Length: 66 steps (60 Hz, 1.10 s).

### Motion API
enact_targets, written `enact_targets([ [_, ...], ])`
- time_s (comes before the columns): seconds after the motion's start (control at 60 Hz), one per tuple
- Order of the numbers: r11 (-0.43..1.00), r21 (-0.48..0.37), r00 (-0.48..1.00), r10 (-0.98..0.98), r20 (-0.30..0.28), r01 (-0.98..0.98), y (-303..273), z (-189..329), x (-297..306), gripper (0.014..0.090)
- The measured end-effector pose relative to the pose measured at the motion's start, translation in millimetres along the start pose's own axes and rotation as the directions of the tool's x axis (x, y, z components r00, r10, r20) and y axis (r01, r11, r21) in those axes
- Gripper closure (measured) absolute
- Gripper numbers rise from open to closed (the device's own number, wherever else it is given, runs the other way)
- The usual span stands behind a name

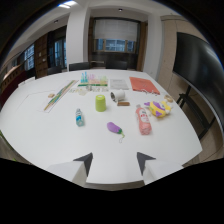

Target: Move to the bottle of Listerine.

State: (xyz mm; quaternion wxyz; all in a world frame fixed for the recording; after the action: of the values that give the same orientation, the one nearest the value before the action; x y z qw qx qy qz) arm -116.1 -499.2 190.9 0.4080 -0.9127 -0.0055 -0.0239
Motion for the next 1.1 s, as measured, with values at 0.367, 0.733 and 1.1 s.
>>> enact_targets([
  [0.367,0.999,0.053,0.997,-0.004,0.082,0.000,-25,53,-134,0.0196],
  [0.733,1.000,0.005,0.998,0.003,0.069,-0.003,-76,214,-182,0.0202],
  [1.1,0.999,-0.040,0.998,0.005,0.068,-0.002,-86,272,-193,0.0203],
])
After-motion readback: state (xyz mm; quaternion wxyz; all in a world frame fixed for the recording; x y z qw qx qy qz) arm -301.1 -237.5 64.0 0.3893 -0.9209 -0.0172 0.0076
